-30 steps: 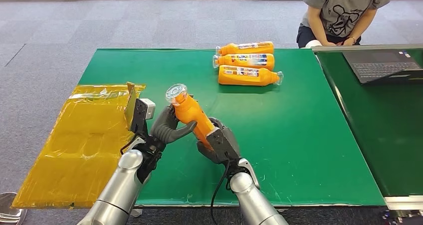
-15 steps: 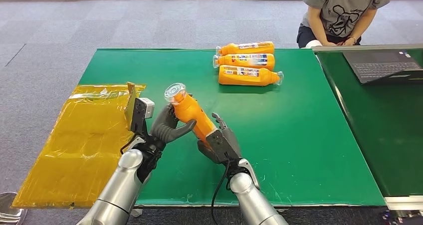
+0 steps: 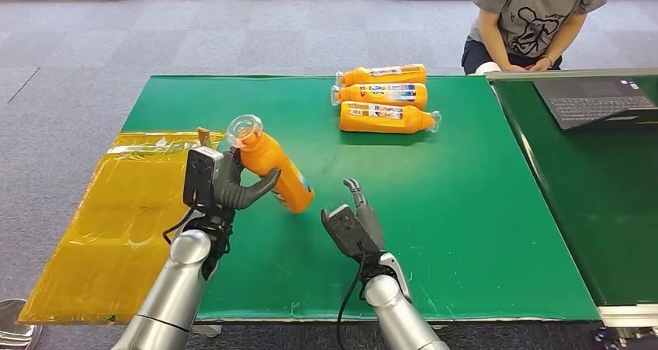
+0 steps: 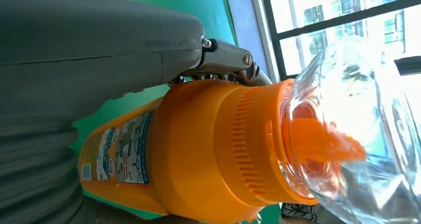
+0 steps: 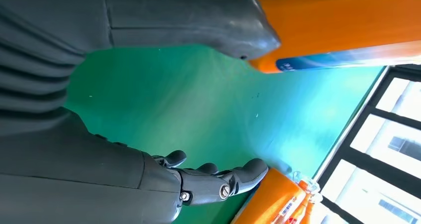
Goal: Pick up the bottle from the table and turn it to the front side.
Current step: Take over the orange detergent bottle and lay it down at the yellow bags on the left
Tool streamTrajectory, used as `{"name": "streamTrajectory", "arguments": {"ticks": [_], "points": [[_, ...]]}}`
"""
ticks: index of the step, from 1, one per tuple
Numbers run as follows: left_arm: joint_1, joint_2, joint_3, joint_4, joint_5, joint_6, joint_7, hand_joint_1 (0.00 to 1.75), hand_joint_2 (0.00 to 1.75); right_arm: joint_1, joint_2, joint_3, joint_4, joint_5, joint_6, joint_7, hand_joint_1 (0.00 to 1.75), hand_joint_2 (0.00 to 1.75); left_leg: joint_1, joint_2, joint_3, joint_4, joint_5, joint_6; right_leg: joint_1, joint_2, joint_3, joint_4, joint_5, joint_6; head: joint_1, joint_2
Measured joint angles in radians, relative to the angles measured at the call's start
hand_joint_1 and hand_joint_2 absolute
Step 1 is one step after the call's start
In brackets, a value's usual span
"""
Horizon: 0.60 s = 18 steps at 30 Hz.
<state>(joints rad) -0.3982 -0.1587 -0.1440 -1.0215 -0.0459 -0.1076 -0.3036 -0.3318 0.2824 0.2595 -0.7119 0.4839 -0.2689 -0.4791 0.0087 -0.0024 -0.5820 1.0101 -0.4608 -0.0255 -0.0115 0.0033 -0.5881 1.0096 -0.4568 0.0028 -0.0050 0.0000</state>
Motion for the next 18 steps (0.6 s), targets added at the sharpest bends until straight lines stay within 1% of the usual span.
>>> {"name": "streamTrajectory", "arguments": {"ticks": [3,5,11,13,18], "points": [[0.008,0.001,0.008,-0.030,-0.021,0.011,0.005,1.75,1.75,0.003,-0.001,-0.001,-0.003,0.004,0.000,0.001,0.00,0.00,0.000,0.000,0.000,0.000,0.000,0.000,0.000,0.000,0.000,0.000,0.000,0.000,0.000,0.000],[0.013,0.002,0.009,-0.049,-0.055,0.038,0.007,1.75,1.75,0.004,-0.002,-0.002,-0.005,0.007,0.000,0.002,0.00,0.00,0.000,0.000,0.000,0.000,0.000,0.000,0.000,0.000,0.000,0.000,0.000,0.000,0.000,0.000],[0.014,0.008,0.011,-0.106,-0.282,0.207,0.012,1.75,1.75,0.016,-0.005,-0.008,-0.022,0.011,0.000,0.007,0.00,0.00,0.000,0.000,0.000,0.000,0.000,0.000,0.000,0.000,0.000,0.000,0.000,0.000,0.000,0.000],[0.014,0.011,0.011,-0.133,-0.400,0.287,0.016,1.75,1.75,0.019,-0.007,-0.010,-0.027,0.013,0.001,0.011,0.00,0.00,0.000,0.000,0.000,0.000,0.000,0.000,0.000,0.000,0.000,0.000,0.000,0.000,0.000,0.000],[0.025,0.027,0.011,-0.270,-0.809,0.594,0.056,1.75,1.75,0.027,-0.007,-0.019,-0.039,0.024,0.008,0.014,0.00,0.00,0.000,0.000,0.000,0.000,0.000,0.000,0.000,0.000,0.000,0.000,0.000,0.000,0.000,0.000]]}}
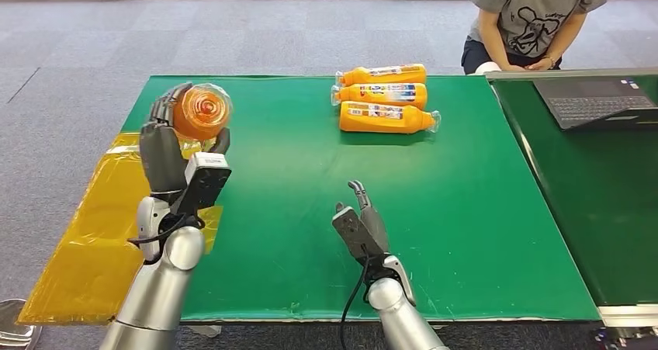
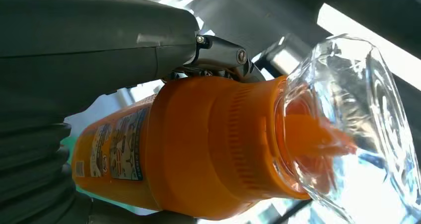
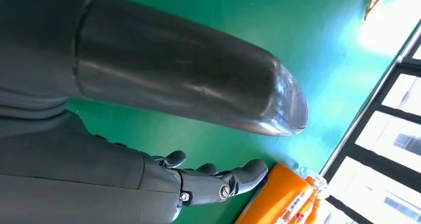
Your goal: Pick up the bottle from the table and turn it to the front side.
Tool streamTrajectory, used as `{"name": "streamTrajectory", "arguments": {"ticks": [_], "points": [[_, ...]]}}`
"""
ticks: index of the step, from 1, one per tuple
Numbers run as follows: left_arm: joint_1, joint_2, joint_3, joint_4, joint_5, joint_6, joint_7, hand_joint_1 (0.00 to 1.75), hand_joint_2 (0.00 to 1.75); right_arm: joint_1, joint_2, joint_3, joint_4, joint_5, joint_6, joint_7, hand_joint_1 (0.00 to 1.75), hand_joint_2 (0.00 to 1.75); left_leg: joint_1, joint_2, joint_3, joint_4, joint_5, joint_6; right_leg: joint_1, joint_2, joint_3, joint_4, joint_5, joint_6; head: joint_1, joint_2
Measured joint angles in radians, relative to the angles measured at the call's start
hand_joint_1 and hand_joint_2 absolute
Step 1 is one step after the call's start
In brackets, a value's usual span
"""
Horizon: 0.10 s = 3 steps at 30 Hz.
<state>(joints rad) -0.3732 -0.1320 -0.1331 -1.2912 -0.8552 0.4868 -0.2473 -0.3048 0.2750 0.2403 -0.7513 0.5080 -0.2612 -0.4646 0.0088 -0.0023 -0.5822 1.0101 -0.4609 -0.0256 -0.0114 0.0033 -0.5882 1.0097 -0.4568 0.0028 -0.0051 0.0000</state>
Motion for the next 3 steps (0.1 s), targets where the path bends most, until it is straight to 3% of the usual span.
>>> {"name": "streamTrajectory", "arguments": {"ticks": [3], "points": [[0.016,0.010,0.000,-0.068,-0.131,0.079,0.029,1.75,1.75,0.001,0.000,-0.004,-0.002,0.004,0.001,-0.002,0.00,0.00,0.000,0.000,0.000,0.000,0.000,0.000,0.000,0.000,0.000,0.000,0.000,0.000,0.000,0.000]]}}
